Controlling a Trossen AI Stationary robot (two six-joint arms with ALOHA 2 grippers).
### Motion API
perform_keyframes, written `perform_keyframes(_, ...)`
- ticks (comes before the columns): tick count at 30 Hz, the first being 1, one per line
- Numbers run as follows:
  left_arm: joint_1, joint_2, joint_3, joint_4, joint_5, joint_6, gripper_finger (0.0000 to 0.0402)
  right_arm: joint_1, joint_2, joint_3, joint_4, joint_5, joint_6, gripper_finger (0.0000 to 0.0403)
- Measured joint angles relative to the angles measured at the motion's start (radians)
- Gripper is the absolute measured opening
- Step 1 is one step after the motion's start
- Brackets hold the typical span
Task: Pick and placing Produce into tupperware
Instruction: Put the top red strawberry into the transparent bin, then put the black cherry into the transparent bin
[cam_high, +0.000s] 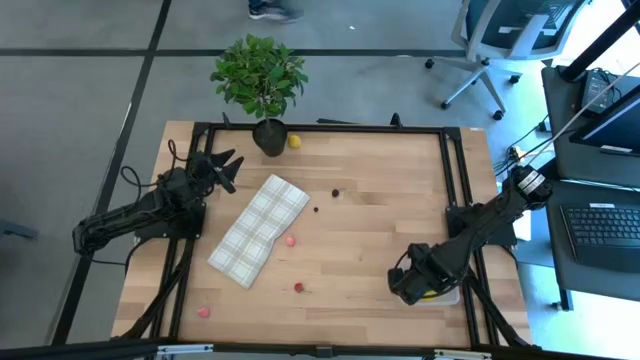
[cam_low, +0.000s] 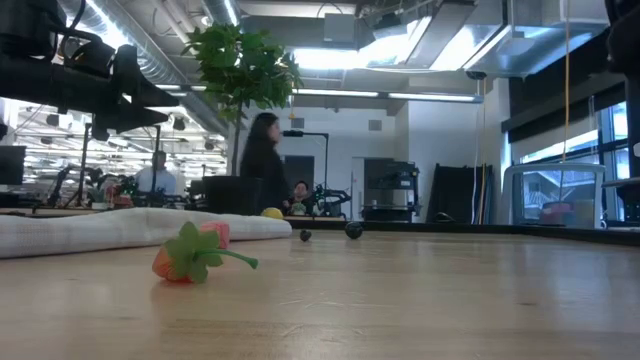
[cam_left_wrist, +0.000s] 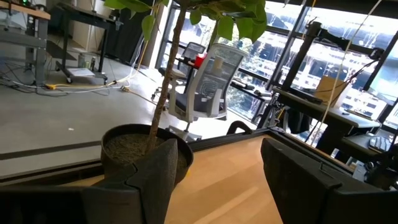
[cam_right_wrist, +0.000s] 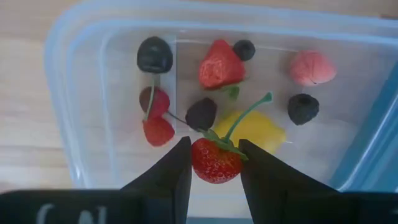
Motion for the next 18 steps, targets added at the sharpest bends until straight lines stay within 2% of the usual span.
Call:
perform_keyframes(6,0.000,0.000,0.000,0.000,0.000,0.000,0.0225,-0.014,0.000,0.015,-0.008,-0.034,-0.034,0.0135)
perform_keyframes(12,0.000,0.000,0.000,0.000,0.000,0.000,0.0225,-0.040,0.000,0.015,-0.015,-0.107,-0.070,0.0169)
perform_keyframes(18,0.000,0.000,0.000,0.000,-0.001,0.006,0.0225,-0.059,0.000,0.015,-0.012,-0.115,-0.143,0.0208)
